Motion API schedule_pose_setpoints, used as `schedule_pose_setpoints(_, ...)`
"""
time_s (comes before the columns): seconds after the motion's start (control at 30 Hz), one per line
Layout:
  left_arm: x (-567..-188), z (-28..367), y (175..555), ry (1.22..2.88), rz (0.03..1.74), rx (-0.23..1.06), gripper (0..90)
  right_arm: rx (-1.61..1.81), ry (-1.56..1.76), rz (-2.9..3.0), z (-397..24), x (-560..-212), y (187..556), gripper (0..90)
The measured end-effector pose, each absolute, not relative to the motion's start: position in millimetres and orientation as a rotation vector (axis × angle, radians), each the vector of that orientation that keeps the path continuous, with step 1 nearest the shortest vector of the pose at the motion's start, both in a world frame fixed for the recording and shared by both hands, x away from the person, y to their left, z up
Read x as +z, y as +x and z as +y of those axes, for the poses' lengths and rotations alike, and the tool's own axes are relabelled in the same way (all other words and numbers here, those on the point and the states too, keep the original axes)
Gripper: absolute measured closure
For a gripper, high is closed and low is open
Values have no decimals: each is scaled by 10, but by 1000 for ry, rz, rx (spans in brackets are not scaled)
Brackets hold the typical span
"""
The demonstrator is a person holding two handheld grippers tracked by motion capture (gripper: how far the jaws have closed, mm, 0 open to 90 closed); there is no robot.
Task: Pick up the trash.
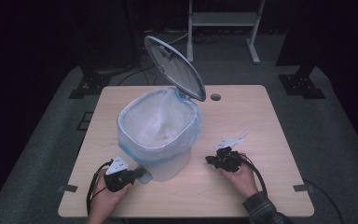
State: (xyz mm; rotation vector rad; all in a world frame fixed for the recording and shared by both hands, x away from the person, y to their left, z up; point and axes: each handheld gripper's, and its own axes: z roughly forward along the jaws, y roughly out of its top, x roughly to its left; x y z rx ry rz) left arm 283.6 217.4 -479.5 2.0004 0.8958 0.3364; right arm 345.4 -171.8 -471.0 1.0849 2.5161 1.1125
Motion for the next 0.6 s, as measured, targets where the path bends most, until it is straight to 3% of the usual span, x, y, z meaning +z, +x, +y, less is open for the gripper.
schedule_pose_setpoints(0.6, -4795, 2172, 2833, 2000, 896, 340, 900, 1139, 1123, 2471, -2159, -4639, 3108, 892)
